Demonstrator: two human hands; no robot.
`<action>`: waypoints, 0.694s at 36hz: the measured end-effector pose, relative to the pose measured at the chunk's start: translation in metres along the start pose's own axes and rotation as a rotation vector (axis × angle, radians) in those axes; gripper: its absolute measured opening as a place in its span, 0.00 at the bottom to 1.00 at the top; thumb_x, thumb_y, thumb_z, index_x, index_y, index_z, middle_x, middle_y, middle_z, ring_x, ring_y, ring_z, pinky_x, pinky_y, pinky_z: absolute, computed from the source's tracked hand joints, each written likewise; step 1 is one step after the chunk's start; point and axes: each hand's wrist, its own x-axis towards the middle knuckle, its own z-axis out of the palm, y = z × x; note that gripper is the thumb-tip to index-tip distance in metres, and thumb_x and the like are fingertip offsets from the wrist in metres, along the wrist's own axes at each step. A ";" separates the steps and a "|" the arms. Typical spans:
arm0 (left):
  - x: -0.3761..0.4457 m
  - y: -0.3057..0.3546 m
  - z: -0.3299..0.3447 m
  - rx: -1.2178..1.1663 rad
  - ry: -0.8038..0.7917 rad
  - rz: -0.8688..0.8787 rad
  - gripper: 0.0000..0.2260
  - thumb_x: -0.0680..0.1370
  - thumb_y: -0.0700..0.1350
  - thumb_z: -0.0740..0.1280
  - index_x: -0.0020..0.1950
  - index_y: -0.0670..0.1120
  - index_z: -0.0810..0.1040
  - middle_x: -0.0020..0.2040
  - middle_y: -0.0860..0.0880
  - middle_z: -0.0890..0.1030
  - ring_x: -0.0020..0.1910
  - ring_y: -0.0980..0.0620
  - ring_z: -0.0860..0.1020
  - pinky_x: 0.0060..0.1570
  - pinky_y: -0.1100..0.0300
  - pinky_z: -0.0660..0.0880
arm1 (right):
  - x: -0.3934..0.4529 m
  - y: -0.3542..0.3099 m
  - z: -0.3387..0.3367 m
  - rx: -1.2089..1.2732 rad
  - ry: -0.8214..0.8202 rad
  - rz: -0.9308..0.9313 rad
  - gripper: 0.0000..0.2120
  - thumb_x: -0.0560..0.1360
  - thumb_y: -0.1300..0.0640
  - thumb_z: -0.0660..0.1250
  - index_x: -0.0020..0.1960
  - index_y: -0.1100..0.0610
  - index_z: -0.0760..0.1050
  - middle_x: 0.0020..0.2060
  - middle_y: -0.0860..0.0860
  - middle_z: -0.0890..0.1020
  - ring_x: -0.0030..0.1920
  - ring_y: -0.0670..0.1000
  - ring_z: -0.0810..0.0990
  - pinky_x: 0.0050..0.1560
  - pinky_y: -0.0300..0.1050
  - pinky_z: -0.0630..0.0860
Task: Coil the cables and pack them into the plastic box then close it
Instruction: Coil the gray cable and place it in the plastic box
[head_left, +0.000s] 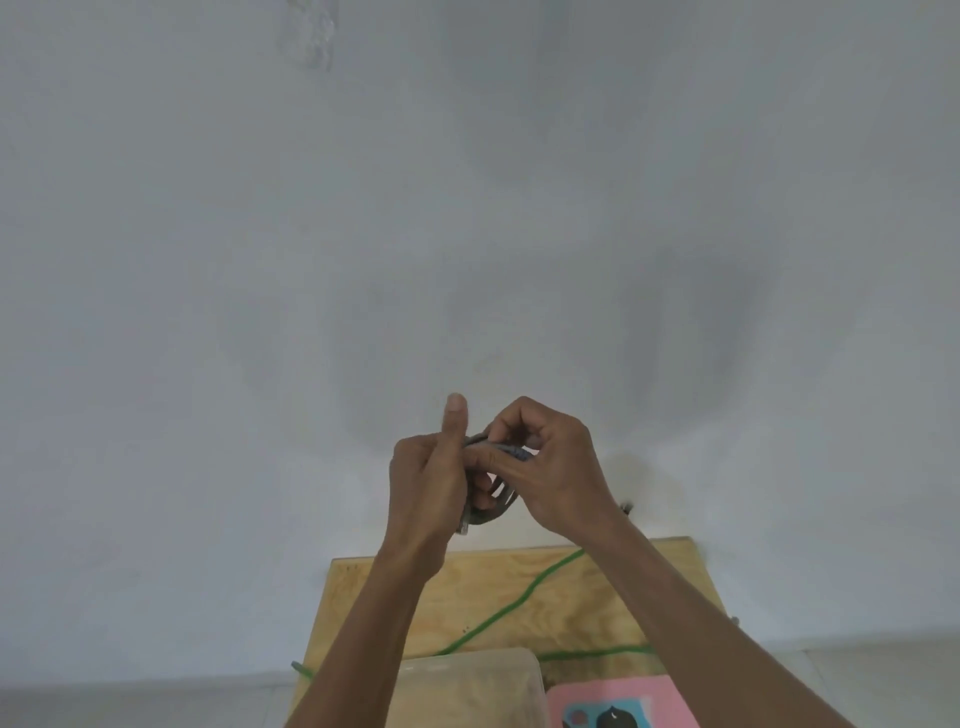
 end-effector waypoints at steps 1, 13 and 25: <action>-0.001 -0.001 0.001 0.023 -0.015 0.016 0.32 0.78 0.68 0.60 0.32 0.42 0.83 0.26 0.43 0.78 0.25 0.47 0.77 0.27 0.55 0.73 | 0.000 0.001 0.000 0.008 0.000 0.000 0.11 0.66 0.48 0.79 0.37 0.48 0.77 0.33 0.46 0.83 0.35 0.48 0.82 0.40 0.49 0.80; -0.008 -0.014 -0.005 0.265 -0.102 0.182 0.07 0.79 0.51 0.68 0.53 0.50 0.81 0.41 0.54 0.84 0.38 0.57 0.80 0.38 0.63 0.77 | 0.008 -0.002 -0.014 0.186 0.051 0.078 0.16 0.64 0.50 0.83 0.38 0.55 0.78 0.32 0.55 0.84 0.30 0.56 0.83 0.33 0.45 0.79; -0.001 -0.023 -0.006 0.413 0.020 0.207 0.06 0.84 0.47 0.61 0.54 0.50 0.77 0.39 0.54 0.80 0.35 0.59 0.76 0.34 0.69 0.71 | 0.002 0.003 -0.027 -0.125 -0.084 0.073 0.03 0.75 0.51 0.75 0.43 0.46 0.82 0.41 0.42 0.85 0.44 0.45 0.82 0.42 0.41 0.81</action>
